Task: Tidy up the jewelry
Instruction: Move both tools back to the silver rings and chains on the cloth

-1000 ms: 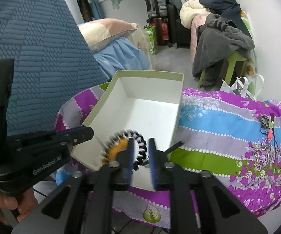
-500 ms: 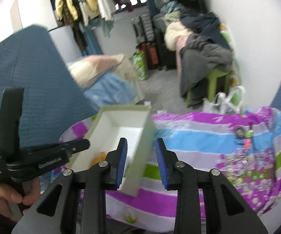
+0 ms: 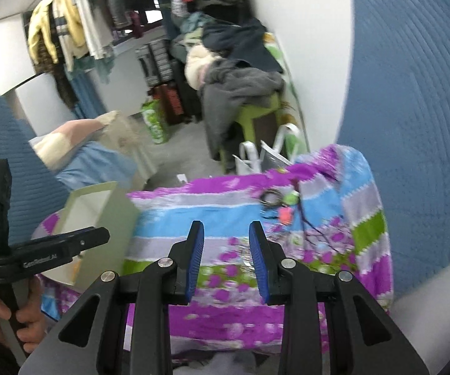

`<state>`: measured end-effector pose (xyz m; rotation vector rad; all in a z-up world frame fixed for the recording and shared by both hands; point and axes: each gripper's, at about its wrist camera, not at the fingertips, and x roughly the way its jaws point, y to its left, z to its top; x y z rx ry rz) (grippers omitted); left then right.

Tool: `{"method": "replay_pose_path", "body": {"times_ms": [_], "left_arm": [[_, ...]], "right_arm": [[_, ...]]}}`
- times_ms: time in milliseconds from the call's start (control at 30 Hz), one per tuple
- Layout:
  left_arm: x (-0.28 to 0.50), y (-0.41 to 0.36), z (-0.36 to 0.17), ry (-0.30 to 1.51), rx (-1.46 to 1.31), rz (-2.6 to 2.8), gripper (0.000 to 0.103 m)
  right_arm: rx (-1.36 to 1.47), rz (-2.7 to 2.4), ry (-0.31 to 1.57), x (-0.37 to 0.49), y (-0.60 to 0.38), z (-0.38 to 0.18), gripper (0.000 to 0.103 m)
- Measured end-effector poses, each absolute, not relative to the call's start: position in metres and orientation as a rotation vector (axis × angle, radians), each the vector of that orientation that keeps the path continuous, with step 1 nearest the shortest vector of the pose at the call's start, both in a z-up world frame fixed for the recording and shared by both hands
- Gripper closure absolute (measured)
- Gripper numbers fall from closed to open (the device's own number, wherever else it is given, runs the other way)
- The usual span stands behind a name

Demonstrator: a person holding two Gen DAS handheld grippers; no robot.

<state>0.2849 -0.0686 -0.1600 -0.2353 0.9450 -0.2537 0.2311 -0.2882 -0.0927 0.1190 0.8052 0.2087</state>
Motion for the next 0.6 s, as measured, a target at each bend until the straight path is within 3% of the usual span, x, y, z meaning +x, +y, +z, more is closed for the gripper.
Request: {"method": "replay_pose_path", "body": {"times_ms": [233, 333, 600], "left_arm": [[0.318, -0.112, -0.208, 0.999, -0.179, -0.318, 0.059], [0.331, -0.123, -0.227, 1.016, -0.174, -0.358, 0.061], [0.355, -0.140, -0.267, 1.064, -0.150, -0.400, 0.062]], "right_arm": [[0.127, 0.202, 0.887, 0.257, -0.332, -0.148, 0.078], [0.122, 0.219, 0.933, 0.270, -0.337, -0.177, 0.088], [0.068, 0.292, 1.014, 0.307, -0.328, -0.248, 0.089]]}}
